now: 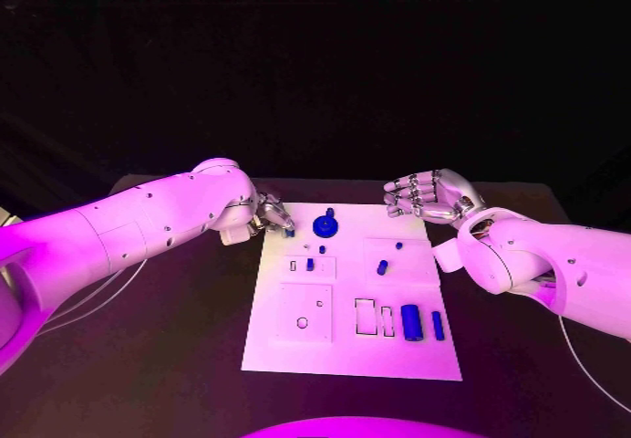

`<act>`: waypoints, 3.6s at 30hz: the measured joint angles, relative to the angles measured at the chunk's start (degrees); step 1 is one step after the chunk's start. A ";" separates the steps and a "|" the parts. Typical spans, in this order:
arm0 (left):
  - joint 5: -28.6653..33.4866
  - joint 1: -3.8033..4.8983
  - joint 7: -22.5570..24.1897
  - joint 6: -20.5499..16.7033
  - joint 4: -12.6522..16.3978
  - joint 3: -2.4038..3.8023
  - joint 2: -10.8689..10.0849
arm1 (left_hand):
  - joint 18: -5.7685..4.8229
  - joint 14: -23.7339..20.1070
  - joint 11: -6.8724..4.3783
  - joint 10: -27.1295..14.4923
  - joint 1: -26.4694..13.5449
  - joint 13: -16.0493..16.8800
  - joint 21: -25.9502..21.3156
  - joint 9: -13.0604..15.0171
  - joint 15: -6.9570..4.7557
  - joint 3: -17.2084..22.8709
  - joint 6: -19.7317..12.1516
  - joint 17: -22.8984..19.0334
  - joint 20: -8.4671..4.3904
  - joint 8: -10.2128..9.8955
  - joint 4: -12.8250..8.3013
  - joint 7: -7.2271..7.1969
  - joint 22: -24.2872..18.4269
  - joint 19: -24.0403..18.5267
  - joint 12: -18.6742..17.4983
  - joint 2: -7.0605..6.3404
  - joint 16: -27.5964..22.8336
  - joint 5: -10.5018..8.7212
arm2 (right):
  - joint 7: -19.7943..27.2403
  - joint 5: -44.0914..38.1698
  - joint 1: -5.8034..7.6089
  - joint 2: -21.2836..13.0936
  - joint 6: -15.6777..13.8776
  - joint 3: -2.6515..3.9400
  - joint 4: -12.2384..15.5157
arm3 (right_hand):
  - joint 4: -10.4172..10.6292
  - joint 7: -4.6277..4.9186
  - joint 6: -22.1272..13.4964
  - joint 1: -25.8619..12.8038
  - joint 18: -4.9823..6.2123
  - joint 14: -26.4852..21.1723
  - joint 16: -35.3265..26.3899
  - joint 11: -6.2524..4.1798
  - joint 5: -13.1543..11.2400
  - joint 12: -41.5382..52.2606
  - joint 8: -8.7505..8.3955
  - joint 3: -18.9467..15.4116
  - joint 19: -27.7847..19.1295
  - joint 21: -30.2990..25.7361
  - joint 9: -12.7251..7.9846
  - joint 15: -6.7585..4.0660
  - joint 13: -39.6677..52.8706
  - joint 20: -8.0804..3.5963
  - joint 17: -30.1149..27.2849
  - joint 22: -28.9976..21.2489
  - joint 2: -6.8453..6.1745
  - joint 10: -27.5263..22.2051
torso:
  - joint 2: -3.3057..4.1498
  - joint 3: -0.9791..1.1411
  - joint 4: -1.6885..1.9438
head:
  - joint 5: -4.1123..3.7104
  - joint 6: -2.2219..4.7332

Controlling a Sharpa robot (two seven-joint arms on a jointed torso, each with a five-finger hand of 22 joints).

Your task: Assemble the parts on the task board

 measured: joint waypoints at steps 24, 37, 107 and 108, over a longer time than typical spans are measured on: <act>4.20 0.09 3.55 -5.02 13.49 0.08 -9.11 | 0.00 0.00 -0.82 2.85 -1.27 2.83 1.53 -0.42 -0.64 -0.77 2.18 0.00 -0.66 -0.78 -0.77 -0.52 1.52 2.29 0.95 -1.27 0.32 6.06 | -0.01 -0.02 -0.16 -0.54 -0.02 0.00 -0.27 | 0.00 0.00 0.00 0.00 0.00 0.00 0.00 0.00 0.00 0.00 0.00 0.00 0.00 0.00 0.00 0.00 0.00 0.00 0.01 0.01 0.00 0.00 | -0.08 0.03 0.02 | 0.45 -0.22; -2.22 -0.07 -0.67 -5.69 20.09 -0.67 -11.94 | -0.91 -0.14 -0.94 3.57 -1.70 3.64 1.78 -0.38 -0.78 -0.78 2.89 -0.01 -0.84 -1.02 -0.78 -0.65 1.51 2.52 1.27 -1.70 0.32 8.08 | 0.08 -0.40 -0.19 -0.98 -0.07 0.00 -0.25 | 0.00 0.00 0.00 0.00 0.00 0.00 -0.23 0.00 0.00 0.00 0.00 0.00 0.00 0.00 0.00 0.00 0.00 0.00 -0.06 -0.22 0.00 0.00 | -0.08 -0.03 0.15 | 0.77 -0.67; -6.46 -1.08 -6.07 -1.93 21.93 -2.13 -9.70 | -0.89 -0.13 -1.20 4.68 -2.09 3.78 1.77 -0.16 -0.74 -0.93 3.38 -0.01 -0.66 -0.89 -0.93 -1.15 1.53 2.68 1.49 -2.09 0.32 9.58 | 0.62 -0.79 0.51 -0.60 -0.17 0.04 0.39 | 0.00 0.21 0.23 0.00 0.00 0.41 -0.23 0.00 0.22 -0.22 0.00 0.00 0.00 0.00 0.00 -0.01 0.00 0.00 -0.18 -0.54 0.00 0.43 | 0.08 0.03 -0.03 | 1.07 -1.88; -6.46 -1.08 -6.08 -1.91 21.93 -2.13 -9.70 | -0.89 -0.13 -1.20 4.68 -2.09 3.77 1.77 -0.16 -0.74 -0.93 3.38 -0.01 -0.66 -0.89 -0.93 -1.15 1.53 2.68 1.49 -2.08 0.32 9.58 | 0.62 -0.79 0.51 -0.60 -0.17 0.04 0.39 | 0.00 0.21 0.23 0.00 0.00 0.41 -0.23 0.00 0.22 -0.22 0.00 0.00 0.00 0.00 0.01 -0.01 0.00 0.00 -0.18 -0.54 0.00 0.43 | 0.08 0.03 -0.03 | 1.06 -1.89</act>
